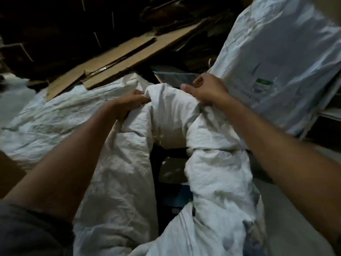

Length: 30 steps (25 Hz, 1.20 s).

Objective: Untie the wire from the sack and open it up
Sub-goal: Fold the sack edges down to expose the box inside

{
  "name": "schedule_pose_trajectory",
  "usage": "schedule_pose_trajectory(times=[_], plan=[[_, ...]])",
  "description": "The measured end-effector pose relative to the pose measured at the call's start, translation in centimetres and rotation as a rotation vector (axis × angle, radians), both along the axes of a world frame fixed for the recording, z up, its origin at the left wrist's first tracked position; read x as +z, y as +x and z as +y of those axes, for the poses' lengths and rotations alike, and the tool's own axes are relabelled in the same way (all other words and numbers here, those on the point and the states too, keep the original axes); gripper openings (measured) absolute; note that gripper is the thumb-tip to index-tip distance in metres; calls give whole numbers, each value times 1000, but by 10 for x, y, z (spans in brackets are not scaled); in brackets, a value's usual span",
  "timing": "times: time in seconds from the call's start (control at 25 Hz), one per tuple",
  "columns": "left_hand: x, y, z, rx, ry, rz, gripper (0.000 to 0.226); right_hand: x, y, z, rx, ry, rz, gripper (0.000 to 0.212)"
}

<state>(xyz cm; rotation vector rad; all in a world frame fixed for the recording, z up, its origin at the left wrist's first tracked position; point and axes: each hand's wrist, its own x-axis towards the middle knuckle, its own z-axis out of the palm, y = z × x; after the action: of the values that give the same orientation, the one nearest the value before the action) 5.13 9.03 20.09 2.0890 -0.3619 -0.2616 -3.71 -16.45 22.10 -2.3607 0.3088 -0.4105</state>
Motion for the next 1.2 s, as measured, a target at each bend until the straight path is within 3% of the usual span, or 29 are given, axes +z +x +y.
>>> schedule_pose_trajectory(times=[0.08, 0.16, 0.28, 0.36, 0.48, 0.52, 0.6, 0.72, 0.76, 0.84, 0.88, 0.96, 1.04, 1.12, 1.2], plan=[[7, 8, -2, 96, -80, 65, 6, -23, -25, 24, -111, -23, -19, 83], [11, 10, 0, 208, -107, 132, 15, -51, -39, 41, -75, 7, 165, 94], [5, 20, 28, 221, -87, 244, 21, -62, -21, 29, -23, 35, 87, 47], [-6, 26, 55, 210, -57, 345, 24, -49, 0, 13, 23, 275, 128, 31], [-17, 30, 77, 155, 61, 361, 76, -37, 13, -5, 228, 870, 379, 22], [-15, 25, 72, 98, 114, 279, 86, -36, 13, -10, 265, 982, 405, 24], [-4, 9, 48, -51, 165, 43, 80, -38, 15, -20, 298, 1060, 403, 31], [17, -9, -10, -241, 207, -310, 73, -31, 20, -28, 372, 1012, 341, 53], [20, -10, -29, -284, 334, -414, 73, -27, 20, -30, 407, 942, 308, 47], [20, -6, -54, -293, 656, -678, 79, -17, 18, -36, 461, 846, 297, 14], [16, -4, -61, -313, 734, -763, 78, -14, 18, -43, 456, 843, 337, 19], [11, 1, -66, -359, 744, -779, 61, -10, 22, -54, 408, 794, 423, 14], [3, 7, -71, -275, 707, -721, 42, -10, 27, -59, 267, 594, 375, 26], [0, 16, -71, -81, 656, -670, 37, -20, 22, -54, 11, 322, 159, 46], [3, 20, -71, 53, 621, -623, 40, -42, -3, -31, -140, 162, 119, 83]])
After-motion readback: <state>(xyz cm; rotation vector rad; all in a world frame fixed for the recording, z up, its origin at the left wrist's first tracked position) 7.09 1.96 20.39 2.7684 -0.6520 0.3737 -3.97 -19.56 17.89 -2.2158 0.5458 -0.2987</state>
